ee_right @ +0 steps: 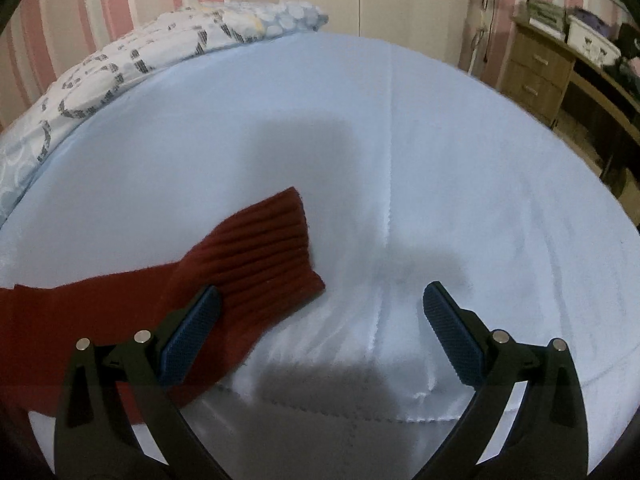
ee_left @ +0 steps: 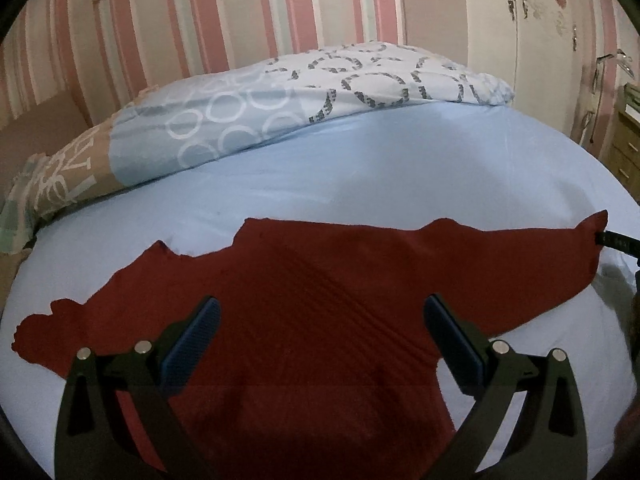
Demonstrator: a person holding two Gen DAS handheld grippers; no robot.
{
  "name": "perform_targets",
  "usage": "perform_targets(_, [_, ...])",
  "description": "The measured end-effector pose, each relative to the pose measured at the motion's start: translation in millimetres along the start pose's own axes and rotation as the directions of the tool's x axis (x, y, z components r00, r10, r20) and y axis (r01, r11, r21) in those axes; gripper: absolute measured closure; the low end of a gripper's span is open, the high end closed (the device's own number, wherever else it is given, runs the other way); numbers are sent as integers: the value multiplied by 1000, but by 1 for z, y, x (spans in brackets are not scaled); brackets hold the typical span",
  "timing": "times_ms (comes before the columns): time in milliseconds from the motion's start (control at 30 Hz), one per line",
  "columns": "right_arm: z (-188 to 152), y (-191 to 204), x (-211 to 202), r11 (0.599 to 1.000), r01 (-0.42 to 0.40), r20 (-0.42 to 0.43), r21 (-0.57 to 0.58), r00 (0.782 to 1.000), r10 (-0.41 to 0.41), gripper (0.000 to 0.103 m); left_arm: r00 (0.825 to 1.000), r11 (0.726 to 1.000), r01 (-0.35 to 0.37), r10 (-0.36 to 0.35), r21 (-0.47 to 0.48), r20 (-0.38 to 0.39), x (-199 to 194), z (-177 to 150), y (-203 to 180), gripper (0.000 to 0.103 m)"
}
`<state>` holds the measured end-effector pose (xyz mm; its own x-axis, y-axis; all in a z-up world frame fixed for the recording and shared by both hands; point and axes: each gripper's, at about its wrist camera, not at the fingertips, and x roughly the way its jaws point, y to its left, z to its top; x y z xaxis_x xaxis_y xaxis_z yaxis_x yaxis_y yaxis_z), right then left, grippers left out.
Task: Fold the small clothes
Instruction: 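Move the right gripper toward the sweater sleeve cuff beside it, then grasp the sweater sleeve cuff with the right gripper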
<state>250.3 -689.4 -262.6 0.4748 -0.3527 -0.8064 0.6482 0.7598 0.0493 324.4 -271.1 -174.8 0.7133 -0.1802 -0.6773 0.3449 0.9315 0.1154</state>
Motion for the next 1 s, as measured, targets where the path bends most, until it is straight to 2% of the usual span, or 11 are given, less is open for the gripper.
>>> perform_targets(133, [5, -3, 15, 995, -61, -74, 85, 995, 67, 3, 1000, 1000, -5, 4, 12, 16, -4, 2, -3, 1])
perform_targets(233, [13, 0, 20, 992, -50, -84, 112, 995, 59, 3, 999, 1000, -16, 15, 24, 29, -7, 3, -3, 1])
perform_targets(267, [15, 1, 20, 993, -48, -81, 109, 995, 57, 11, 999, 999, -19, 19, 29, 31, -8, 3, -3, 1])
perform_targets(300, [17, 3, 16, 995, -36, -70, 96, 997, 43, 34, 999, 999, -23, 22, 32, 31, -9, 3, -3, 1])
perform_targets(333, [19, 6, 14, 996, -29, -61, 83, 998, 34, 46, 999, 999, -27, 26, 37, 30, -10, 3, -3, 1])
perform_targets(367, [21, 8, 12, 997, -33, -56, 75, 998, 37, 72, 999, 999, -28, 27, 36, 29, -10, 2, -2, 1])
perform_targets(400, [23, 8, 12, 996, -52, -62, 79, 996, 57, 78, 999, 999, -26, 25, 34, 30, -10, 2, -1, 1])
perform_targets(533, [28, 4, 16, 988, -102, -81, 119, 990, 112, 80, 999, 999, -32, 32, 26, 23, -11, 0, 2, 1])
perform_targets(667, [27, 9, 8, 985, -147, -57, 86, 987, 152, 91, 999, 999, -38, 38, 29, 24, -14, -1, 6, 1])
perform_targets(867, [32, 21, -34, 986, -163, 59, 30, 985, 161, 92, 996, 997, -73, 71, 34, 61, -25, 2, 14, 1])
perform_targets(1000, [31, 41, -78, 981, -191, 134, -29, 972, 193, 92, 992, 994, -105, 102, 42, 70, -31, 2, 27, 1])
